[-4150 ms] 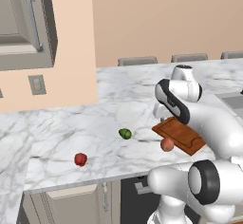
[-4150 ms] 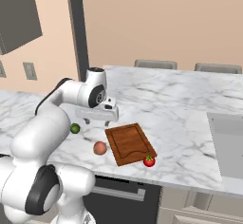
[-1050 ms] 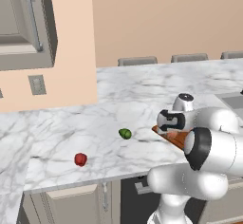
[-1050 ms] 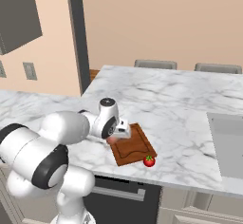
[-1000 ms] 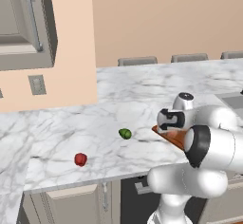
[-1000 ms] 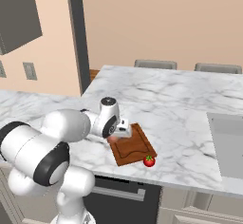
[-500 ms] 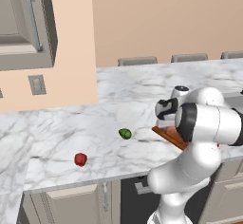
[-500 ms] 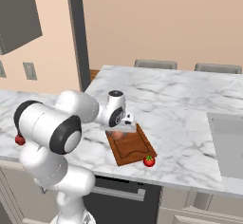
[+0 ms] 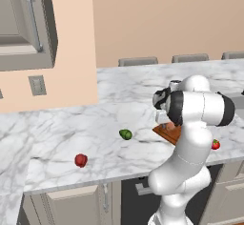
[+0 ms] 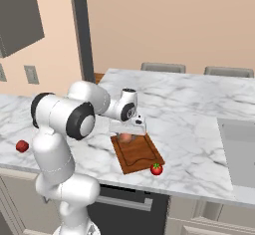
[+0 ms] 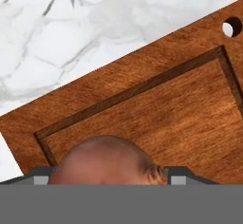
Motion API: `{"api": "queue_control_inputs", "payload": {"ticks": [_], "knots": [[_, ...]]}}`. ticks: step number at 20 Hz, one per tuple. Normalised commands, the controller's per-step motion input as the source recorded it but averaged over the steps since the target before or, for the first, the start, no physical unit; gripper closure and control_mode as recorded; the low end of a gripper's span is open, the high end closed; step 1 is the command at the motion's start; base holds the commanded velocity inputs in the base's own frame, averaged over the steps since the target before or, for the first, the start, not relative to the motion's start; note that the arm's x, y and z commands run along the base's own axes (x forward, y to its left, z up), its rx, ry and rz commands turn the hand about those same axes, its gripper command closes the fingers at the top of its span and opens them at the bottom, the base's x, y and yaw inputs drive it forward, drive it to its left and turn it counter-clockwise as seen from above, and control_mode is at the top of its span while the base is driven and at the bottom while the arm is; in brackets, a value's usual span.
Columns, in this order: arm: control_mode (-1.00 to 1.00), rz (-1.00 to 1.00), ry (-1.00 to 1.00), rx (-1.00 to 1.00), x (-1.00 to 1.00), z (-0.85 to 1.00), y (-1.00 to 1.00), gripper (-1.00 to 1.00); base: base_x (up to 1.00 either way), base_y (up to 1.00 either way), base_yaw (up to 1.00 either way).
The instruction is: Place the avocado, onion, tomato, and bell pepper on the cutting board.
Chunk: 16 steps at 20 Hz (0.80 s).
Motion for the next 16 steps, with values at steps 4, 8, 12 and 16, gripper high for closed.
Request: {"api": "queue_control_inputs", "payload": {"ticks": [4, 8, 12, 16], "knots": [[-1.0, 0.0, 0.06, 0.0, 0.09, -0.5, -0.11, -1.0, 0.0, 0.0, 0.0], [-1.0, 0.0, 0.0, 0.0, -0.17, -0.19, -0.16, -1.0, 0.0, 0.0, 0.0], [-1.0, -0.01, 0.0, 0.0, -0.43, -0.12, -0.14, -1.0, 0.0, 0.0, 0.0], [-1.0, 0.0, 0.0, 0.0, -0.4, -0.06, 0.0, -1.0, 0.0, 0.0, 0.0]]}}
